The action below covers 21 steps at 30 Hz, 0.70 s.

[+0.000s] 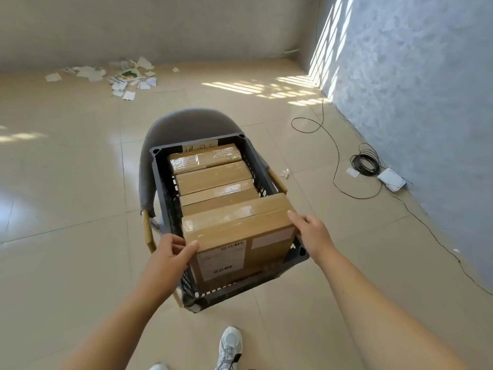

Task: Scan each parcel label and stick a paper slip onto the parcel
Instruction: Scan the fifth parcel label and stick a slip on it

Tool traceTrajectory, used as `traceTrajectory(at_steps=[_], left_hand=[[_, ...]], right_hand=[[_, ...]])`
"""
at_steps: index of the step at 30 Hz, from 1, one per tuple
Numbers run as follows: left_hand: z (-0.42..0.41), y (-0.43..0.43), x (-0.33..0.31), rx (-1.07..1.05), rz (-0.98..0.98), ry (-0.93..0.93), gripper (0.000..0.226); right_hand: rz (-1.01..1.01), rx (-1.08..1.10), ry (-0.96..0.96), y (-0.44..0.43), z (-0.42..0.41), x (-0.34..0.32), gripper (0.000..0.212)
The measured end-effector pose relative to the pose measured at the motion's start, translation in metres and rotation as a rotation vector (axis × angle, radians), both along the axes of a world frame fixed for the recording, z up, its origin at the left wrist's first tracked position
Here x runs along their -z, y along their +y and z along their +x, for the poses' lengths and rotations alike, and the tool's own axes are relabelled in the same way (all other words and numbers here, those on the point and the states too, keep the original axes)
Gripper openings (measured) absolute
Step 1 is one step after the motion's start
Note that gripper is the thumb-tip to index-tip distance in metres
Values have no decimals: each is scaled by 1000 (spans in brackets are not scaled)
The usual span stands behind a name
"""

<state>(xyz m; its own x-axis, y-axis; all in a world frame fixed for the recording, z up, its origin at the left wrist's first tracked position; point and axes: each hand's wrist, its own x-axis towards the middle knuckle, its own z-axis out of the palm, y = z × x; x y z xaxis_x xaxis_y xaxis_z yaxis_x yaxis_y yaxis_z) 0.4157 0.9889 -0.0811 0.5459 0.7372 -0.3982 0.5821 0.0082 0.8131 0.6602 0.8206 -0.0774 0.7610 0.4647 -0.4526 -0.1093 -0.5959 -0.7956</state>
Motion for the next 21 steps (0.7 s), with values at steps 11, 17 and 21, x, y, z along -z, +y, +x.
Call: traceTrajectory(at_steps=[11, 17, 21], left_hand=[[25, -17, 58, 154, 43, 431, 54], [37, -16, 76, 291, 86, 638, 30], [35, -16, 74, 341, 88, 599, 35]], right_hand=[[-499, -402, -174, -9, 11, 69, 45], [-742, -628, -267, 7, 8, 77, 27], [-779, -698, -263, 12, 6, 70, 30]])
